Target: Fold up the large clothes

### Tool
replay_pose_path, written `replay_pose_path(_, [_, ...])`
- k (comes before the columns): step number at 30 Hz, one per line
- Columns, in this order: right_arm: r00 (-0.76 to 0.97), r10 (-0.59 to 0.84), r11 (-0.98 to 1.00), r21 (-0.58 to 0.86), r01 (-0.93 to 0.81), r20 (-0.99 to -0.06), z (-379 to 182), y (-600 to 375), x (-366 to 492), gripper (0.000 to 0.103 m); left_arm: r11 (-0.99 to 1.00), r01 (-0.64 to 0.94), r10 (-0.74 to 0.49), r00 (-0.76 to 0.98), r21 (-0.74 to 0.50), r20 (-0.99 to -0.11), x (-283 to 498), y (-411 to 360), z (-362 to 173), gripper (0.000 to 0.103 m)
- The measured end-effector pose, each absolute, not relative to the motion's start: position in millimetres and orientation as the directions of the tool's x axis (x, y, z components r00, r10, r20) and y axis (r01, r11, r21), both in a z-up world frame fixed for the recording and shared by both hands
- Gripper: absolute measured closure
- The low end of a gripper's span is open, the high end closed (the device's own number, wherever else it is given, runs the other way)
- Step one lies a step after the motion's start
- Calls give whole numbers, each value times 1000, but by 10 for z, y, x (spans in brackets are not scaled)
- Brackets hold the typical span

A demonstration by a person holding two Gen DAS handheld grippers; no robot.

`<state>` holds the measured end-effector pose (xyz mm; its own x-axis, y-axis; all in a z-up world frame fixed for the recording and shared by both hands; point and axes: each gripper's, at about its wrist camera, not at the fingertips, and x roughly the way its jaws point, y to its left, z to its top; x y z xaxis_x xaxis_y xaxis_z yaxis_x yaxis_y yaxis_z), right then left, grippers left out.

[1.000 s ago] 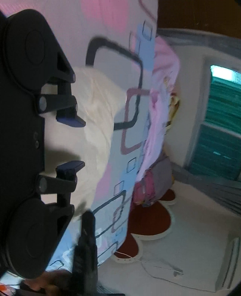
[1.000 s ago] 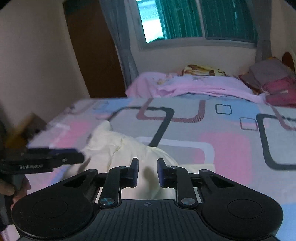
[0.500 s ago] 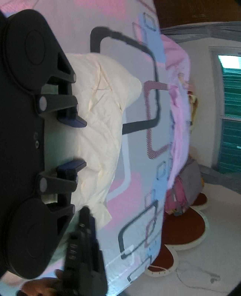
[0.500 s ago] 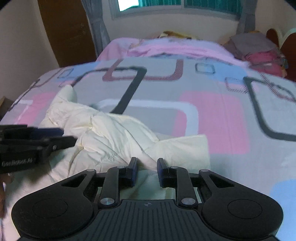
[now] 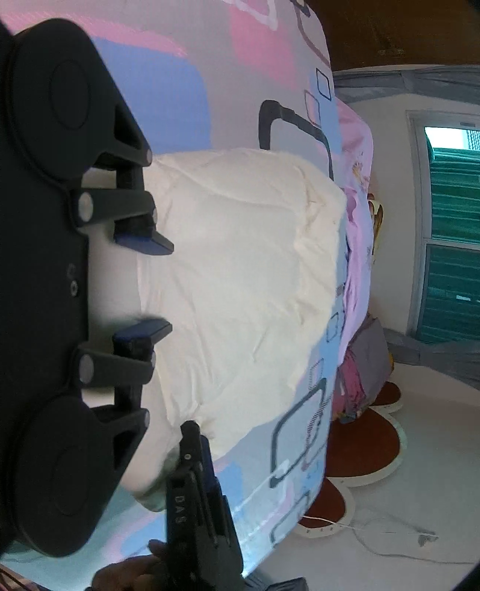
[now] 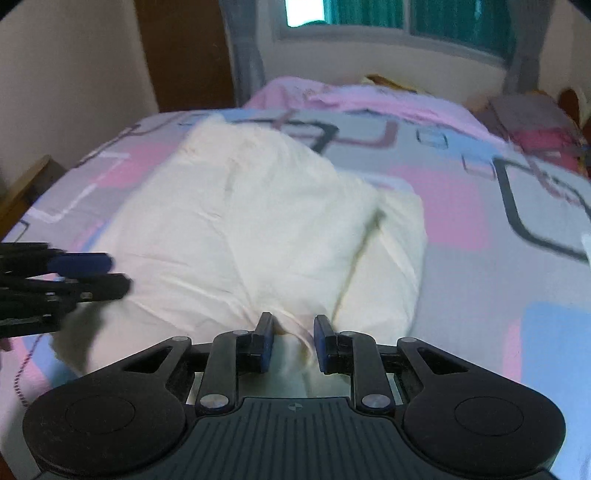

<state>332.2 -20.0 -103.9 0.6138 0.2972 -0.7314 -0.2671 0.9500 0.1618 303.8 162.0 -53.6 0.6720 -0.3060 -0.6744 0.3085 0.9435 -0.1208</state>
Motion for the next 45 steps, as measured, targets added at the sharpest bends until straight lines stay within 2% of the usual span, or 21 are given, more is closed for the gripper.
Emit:
replay_pose_path(6, [684, 363, 932, 243, -269, -633, -641, -405, 2881, 81, 949, 289, -298, 698, -125, -652, 2647, 1707, -355, 65])
replay_pose_path(9, [656, 379, 924, 236, -300, -652, -691, -353, 2755, 81, 954, 264, -290, 684, -143, -669, 2514, 1713, -446, 65])
replay_pose_path(12, [617, 340, 936, 195, -292, -710, -936, -274, 2768, 81, 965, 236, -249, 673, -117, -696, 2486, 1664, -579, 65])
replay_pose_path(16, [597, 344, 937, 230, -261, -725, -1062, -311, 2811, 81, 975, 198, -208, 671, -99, -712, 2510, 1630, -678, 63])
replay_pose_path(24, [692, 363, 932, 235, -276, -624, -597, -521, 2126, 81, 981, 180, -178, 721, -68, -669, 1988, 1461, -360, 65])
replay_pose_path(31, [726, 356, 934, 217, -282, -588, -389, -595, 1458, 81, 983, 175, -170, 764, -53, -622, 1392, 1246, -92, 65])
replay_pose_path(33, [733, 341, 940, 209, -269, -588, -380, -621, 1275, 81, 984, 170, -166, 773, -53, -613, 1213, 1207, -27, 63])
replay_pose_path(34, [735, 340, 941, 213, -265, -587, -382, -648, 1185, 81, 985, 163, -161, 781, -52, -604, 1122, 1200, 0, 58])
replay_pose_path(35, [734, 334, 943, 214, -256, -592, -386, -663, 1110, 81, 987, 154, -154, 786, -52, -599, 1034, 1199, 20, 40])
replay_pose_path(36, [731, 316, 949, 202, -244, -604, -393, -667, 1044, 75, 989, 140, -143, 795, -52, -590, 952, 1198, 36, 23])
replay_pose_path(37, [739, 280, 960, 175, -219, -613, -392, -666, 964, 30, 993, 111, -119, 818, -47, -563, 847, 1208, 50, 3])
replay_pose_path(38, [767, 242, 970, 151, -190, -594, -376, -677, 863, 3, 996, 78, -88, 853, -40, -515, 705, 1207, 69, 0])
replay_pose_path(39, [806, 218, 976, 128, -176, -550, -365, -695, 726, 0, 997, 75, -83, 858, -37, -506, 633, 1215, 79, 0])
replay_pose_path(45, [795, 188, 981, 140, -131, -576, -320, -725, 392, 0, 998, 47, -62, 845, -42, -532, 358, 1166, 139, 0])
